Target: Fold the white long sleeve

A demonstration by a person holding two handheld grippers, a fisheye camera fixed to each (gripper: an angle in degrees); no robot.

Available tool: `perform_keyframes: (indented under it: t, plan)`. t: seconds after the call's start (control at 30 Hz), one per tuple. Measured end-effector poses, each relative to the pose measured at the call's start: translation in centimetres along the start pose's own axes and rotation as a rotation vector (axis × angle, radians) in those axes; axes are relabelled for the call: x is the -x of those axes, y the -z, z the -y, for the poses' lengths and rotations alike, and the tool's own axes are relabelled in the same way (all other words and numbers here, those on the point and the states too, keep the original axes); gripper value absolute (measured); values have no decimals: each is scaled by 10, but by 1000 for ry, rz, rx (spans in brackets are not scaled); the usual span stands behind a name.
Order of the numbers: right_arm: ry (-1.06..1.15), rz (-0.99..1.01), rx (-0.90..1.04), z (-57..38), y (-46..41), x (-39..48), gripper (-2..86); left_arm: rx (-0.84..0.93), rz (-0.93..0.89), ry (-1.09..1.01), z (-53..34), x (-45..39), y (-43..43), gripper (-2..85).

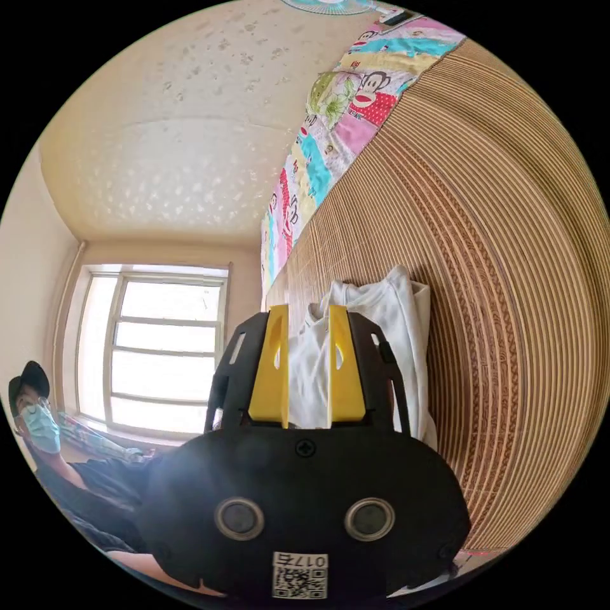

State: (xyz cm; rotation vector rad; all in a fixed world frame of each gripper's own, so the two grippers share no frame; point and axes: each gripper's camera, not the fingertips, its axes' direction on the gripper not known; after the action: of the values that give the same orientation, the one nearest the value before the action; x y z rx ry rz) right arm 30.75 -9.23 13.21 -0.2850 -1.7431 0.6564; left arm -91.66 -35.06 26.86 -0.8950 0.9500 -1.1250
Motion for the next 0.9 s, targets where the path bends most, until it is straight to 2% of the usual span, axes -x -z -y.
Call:
perform_keyframes:
  t: [0.07,0.1,0.23,0.37,0.43,0.53,0.7,0.8,0.83,0.9]
  plan:
    - [26,-113,128,-25,-30,-4,86,11,149,-47,-40,15,1,122]
    - [28,-141,154,-31,-39,-4,85,18,165,-47,-50,22,0,126]
    - [37,-395,265,-51,-123,23,75,130,98,38,-103,75,-22,135]
    - [319,-410,318,-49,-233,99,75,160,1,92,-123,101,-42,143]
    - [384,-497,351,-46,-276,107,73,135,-41,124,-124,109,-45,142]
    - [412,-673,546,-42,-345,74,63,153,-107,158,-121,127,-59,138]
    - [405,-541,585,-23,-347,57,40,139,-214,170,-121,145,-57,61]
    - [410,-484,524,-23,-312,58,33,109,-350,14,-127,117,-40,42]
    - [435,-494,515,-28,-294,59,31,107,-428,-60,-132,98,-35,41]
    - [477,-554,502,-40,-267,58,29,124,-468,-179,-143,61,-30,40]
